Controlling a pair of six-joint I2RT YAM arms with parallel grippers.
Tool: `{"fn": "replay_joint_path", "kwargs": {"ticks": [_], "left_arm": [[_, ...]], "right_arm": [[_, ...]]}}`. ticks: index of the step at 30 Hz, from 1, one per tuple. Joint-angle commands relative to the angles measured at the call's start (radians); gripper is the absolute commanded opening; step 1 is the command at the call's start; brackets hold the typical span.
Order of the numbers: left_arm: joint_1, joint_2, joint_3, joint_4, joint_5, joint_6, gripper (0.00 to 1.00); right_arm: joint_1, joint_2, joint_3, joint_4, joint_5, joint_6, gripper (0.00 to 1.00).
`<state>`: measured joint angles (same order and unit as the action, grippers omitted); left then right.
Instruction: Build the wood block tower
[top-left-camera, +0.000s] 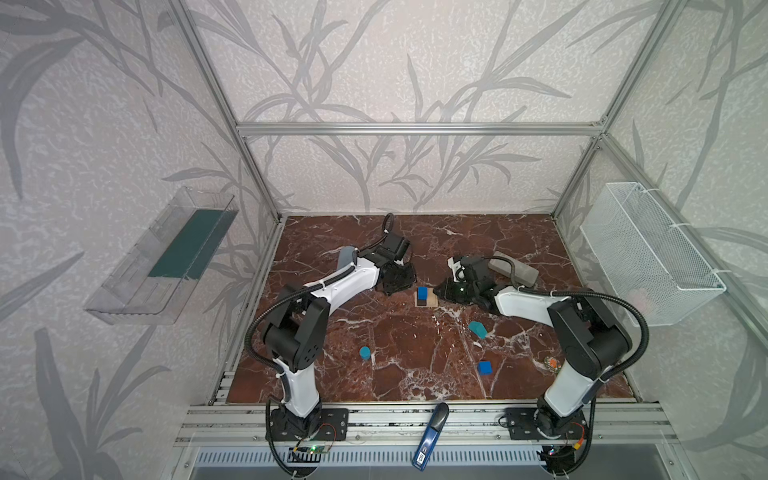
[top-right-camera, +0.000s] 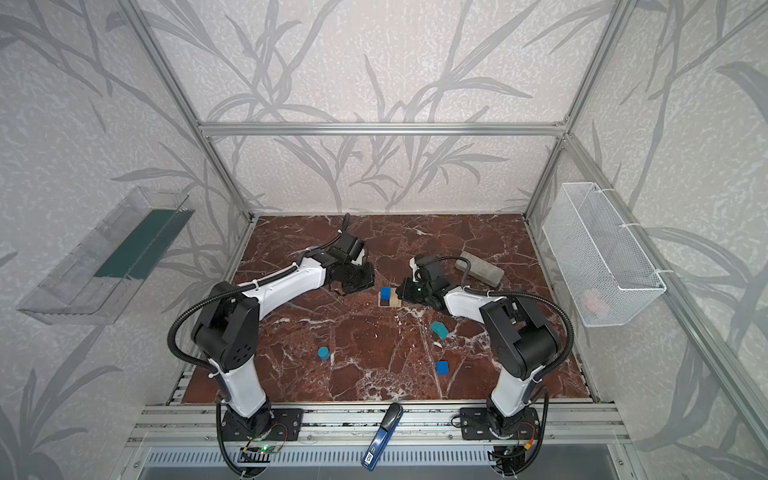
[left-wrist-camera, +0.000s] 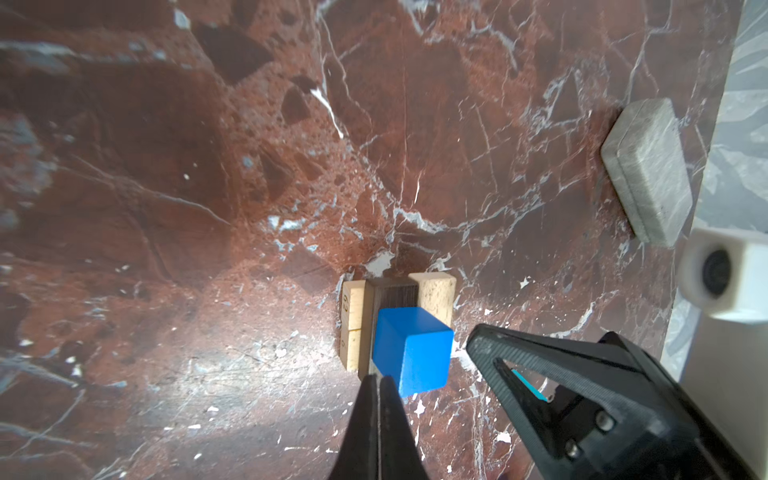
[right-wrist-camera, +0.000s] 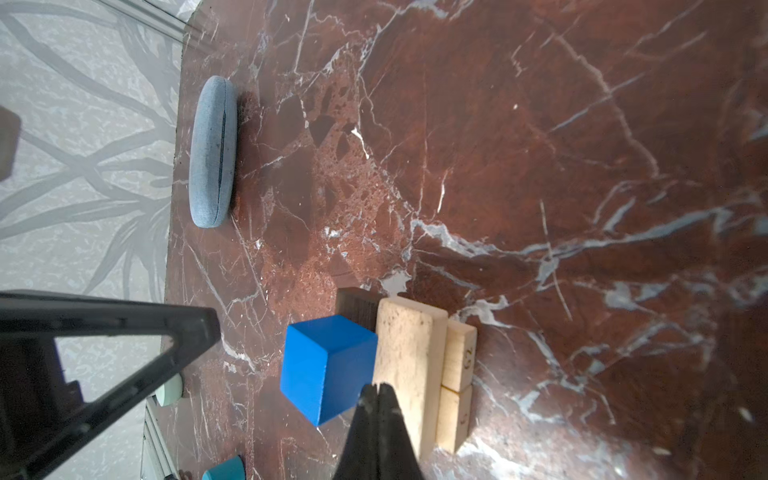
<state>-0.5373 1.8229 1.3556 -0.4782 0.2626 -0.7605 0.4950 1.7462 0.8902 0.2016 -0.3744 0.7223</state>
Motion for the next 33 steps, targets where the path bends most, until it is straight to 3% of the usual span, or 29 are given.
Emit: {"fn": "replay_joint_path", "kwargs": {"ticks": [1,33], "left_arm": [[0.006,-0.049,0.022,-0.024,-0.056,0.010,0.00],[0.007,-0.062,-0.072,0.050,-0.023,0.003,0.00]], "right_arm": [[0.011,0.009,0.030,-0.024,0.011,-0.014,0.00],[0.038,0.041,0.052,-0.015,0.017,-0.007,0.00]]}}
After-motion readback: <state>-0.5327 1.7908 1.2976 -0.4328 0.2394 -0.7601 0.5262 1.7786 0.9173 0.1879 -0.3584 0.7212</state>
